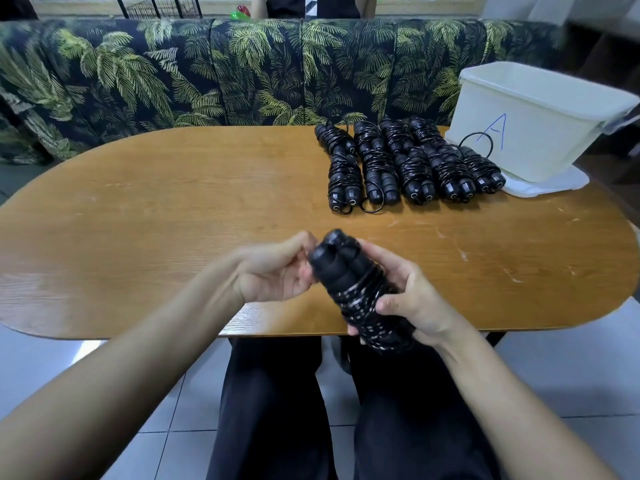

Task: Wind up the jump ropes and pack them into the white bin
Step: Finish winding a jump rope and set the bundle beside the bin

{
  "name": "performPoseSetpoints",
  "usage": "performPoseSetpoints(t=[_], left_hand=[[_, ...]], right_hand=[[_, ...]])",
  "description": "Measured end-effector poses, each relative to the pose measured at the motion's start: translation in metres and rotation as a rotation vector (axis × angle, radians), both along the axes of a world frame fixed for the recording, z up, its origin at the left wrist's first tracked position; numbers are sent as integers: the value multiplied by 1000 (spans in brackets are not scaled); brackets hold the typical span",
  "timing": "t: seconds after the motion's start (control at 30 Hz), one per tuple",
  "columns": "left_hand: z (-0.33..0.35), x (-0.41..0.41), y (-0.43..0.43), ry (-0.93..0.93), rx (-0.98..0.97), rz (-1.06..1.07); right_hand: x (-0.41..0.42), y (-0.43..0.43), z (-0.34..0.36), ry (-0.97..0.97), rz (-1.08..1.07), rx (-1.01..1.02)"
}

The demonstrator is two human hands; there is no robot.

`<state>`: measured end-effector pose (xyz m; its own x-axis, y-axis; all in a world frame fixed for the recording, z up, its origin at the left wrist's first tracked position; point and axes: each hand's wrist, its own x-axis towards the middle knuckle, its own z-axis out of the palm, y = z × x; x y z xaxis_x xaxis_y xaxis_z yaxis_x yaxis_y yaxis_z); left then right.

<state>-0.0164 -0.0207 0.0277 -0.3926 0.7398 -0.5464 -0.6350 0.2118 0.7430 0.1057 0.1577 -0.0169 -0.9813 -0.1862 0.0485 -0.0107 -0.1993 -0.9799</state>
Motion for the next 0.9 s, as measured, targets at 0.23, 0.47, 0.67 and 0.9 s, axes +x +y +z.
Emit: performPoseSetpoints(t=[0.23,0.47,0.67,0.9], left_hand=[[29,3,22,616,66,327],[31,2,7,938,-104,127],[36,13,8,977,-64,156],[25,10,9,977,-27,217]], right_hand=[[-5,0,16,1,-345,182],[-5,11,23,45,-439,631],[-4,14,29,106,-512,1044],[-3,11,34,141,-471,1004]])
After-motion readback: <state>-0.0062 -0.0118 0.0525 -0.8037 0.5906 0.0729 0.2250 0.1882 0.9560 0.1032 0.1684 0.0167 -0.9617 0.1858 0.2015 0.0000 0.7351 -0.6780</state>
